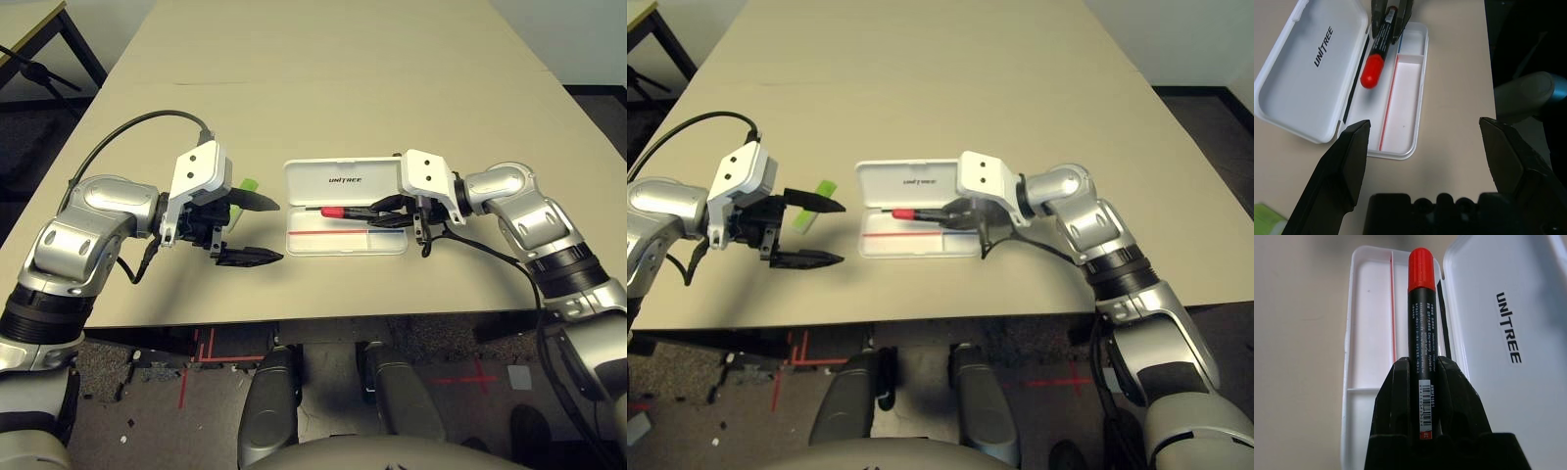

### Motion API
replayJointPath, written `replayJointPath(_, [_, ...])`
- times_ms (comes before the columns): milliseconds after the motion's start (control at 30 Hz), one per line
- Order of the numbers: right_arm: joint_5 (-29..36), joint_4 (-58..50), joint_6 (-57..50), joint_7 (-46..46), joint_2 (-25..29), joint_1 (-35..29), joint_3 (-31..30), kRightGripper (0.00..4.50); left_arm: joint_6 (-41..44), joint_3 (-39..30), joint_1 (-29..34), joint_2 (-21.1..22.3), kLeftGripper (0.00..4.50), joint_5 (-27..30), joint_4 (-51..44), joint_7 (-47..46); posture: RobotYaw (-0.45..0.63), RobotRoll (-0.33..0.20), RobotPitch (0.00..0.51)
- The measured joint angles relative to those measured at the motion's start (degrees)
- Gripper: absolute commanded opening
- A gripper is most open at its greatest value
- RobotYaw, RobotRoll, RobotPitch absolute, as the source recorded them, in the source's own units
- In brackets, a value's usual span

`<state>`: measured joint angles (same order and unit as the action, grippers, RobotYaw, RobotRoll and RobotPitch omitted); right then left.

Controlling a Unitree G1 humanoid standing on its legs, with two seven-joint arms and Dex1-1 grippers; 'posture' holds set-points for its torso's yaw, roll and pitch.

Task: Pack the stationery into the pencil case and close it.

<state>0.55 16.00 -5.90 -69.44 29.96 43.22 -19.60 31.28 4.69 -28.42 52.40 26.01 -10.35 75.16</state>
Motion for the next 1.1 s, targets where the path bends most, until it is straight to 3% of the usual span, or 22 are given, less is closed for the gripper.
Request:
replayJointPath(300, [-3.3, 5.9, 4.8, 2.2, -4.5, 1.3, -1.6, 0.55, 0.0, 0.0, 0.0, 0.0, 4.5, -0.1, 0.3, -0.1, 0.02, 0.0, 0.16])
replayJointPath(667, [-2.5, 9.4, 6.2, 1.0, -5.8, 2.5, -1.6, 4.48, 3.1, -1.3, 0.1, 0.4, 4.5, -0.2, 2.0, -3.2, 0.02, 0.0, 0.168])
replayJointPath(900, [7.2, 8.0, 2.9, -8.1, -2.8, 1.9, 3.8, 4.48, 5.2, -1.5, -0.3, 0.3, 4.5, -1.7, 3.4, -6.5, 0.02, 0.0, 0.17])
replayJointPath(1100, [19.0, 4.3, 2.5, -19.3, 1.4, -4.2, 9.9, 4.48, 12.8, -1.6, -2.5, -1.3, 4.5, -3.0, 4.5, -14.8, 0.01, 0.0, 0.167])
